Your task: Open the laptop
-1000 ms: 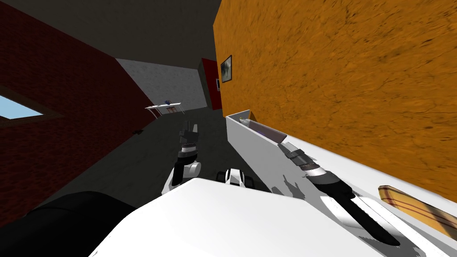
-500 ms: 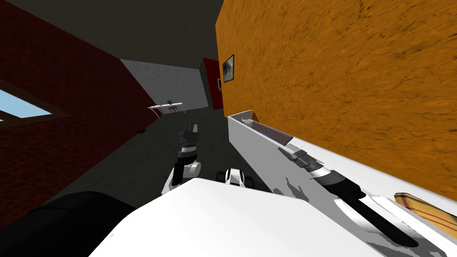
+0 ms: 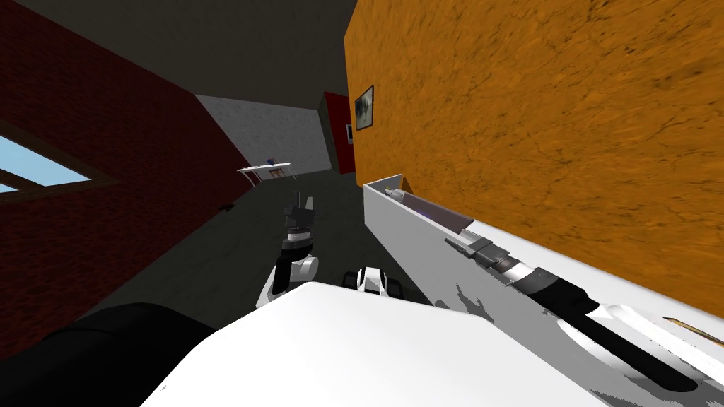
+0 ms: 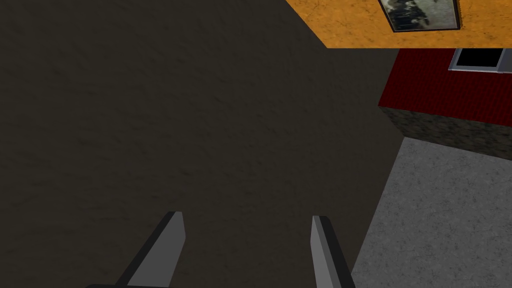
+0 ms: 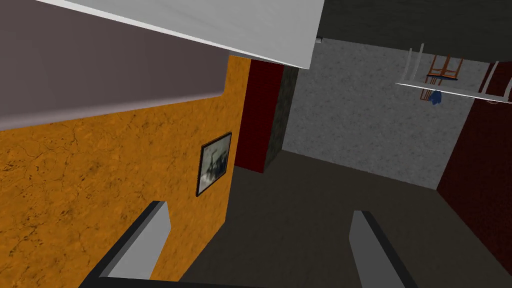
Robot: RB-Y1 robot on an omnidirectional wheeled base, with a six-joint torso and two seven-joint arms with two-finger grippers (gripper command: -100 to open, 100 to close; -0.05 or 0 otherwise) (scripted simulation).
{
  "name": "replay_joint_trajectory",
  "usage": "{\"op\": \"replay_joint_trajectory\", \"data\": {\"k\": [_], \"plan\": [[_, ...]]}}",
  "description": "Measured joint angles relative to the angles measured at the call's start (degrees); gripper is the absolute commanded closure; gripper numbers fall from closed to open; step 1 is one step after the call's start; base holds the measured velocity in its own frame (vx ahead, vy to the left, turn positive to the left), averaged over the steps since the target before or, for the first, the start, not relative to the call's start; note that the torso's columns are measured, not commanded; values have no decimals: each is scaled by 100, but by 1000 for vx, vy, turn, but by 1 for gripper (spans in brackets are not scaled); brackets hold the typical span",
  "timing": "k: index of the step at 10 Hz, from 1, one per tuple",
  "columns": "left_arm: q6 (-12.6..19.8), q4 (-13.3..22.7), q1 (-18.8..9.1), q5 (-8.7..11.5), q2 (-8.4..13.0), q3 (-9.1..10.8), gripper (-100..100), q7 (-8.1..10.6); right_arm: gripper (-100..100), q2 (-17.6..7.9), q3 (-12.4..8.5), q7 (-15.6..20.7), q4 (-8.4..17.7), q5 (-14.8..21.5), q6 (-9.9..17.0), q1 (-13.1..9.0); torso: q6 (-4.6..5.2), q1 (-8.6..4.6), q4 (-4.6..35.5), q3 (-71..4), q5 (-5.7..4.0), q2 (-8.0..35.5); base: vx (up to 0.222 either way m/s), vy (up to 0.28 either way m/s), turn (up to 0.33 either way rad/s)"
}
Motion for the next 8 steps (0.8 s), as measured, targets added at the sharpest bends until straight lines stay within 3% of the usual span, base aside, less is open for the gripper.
{"op": "replay_joint_trajectory", "data": {"k": [3,8], "plan": [[0,0,0,0,0,0,0,0,-100,-482,-63,233,236,355,49,81,1,-6,1,3,-2,4,30,24,12],[0,0,0,0,0,0,0,0,-100,-1223,-93,600,803,853,18,36,0,0,0,0,1,1,32,20,15]]}}
